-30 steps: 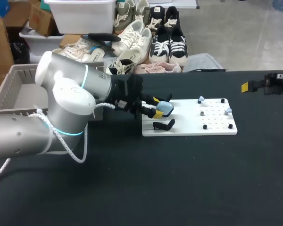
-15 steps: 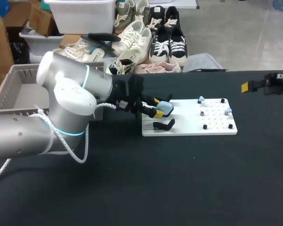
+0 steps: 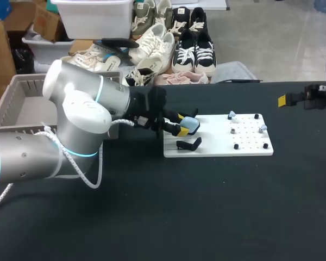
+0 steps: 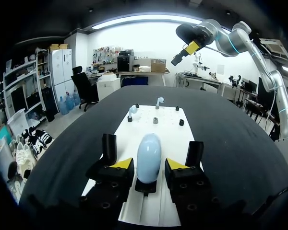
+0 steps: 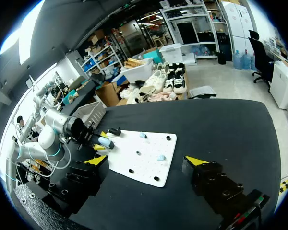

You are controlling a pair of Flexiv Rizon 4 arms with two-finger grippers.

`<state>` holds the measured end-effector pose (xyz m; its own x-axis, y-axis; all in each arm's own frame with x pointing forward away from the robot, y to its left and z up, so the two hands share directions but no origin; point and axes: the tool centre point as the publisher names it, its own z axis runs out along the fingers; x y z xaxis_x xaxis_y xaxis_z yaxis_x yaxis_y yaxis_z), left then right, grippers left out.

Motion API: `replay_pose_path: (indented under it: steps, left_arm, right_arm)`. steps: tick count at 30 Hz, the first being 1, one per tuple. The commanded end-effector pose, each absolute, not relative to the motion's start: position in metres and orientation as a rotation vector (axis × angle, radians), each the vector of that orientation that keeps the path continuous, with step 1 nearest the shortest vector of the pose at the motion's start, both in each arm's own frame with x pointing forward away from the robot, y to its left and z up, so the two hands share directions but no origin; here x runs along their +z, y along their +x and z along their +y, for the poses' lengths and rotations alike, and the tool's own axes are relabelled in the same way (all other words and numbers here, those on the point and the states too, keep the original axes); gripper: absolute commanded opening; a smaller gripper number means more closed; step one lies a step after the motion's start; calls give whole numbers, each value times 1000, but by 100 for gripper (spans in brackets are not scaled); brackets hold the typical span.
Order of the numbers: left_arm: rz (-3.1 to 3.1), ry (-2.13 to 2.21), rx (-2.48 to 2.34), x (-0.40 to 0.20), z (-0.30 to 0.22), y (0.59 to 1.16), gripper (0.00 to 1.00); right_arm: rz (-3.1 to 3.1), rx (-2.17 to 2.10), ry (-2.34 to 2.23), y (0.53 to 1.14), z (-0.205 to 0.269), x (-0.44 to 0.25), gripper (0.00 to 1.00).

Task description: Pick up each earbud case from the left stands, insert the matching earbuds, close the lid, and place the case in the box.

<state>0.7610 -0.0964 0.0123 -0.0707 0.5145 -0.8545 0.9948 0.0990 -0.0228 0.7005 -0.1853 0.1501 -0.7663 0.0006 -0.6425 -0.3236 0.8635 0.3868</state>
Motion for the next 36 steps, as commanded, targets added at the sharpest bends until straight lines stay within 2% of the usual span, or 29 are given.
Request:
replay_pose_path:
  steps: [1, 16, 23, 27, 36]
  left_arm:
    - [1680, 1504, -873, 12, -97, 764, 42]
    - [1680, 1505, -882, 10, -96, 764, 29]
    - [1681, 1499, -886, 9, -96, 763, 15]
    - [1680, 1495, -884, 10, -94, 762, 0]
    - [1666, 1490, -895, 19, -89, 761, 0]
  right_arm:
    - [2372, 645, -235, 701, -186, 150, 100]
    - [2372, 645, -235, 701, -186, 150, 100]
    - [2372, 645, -235, 701, -186, 150, 100]
    - [2372, 645, -235, 701, -186, 150, 100]
    - [2372, 645, -235, 701, -186, 150, 100]
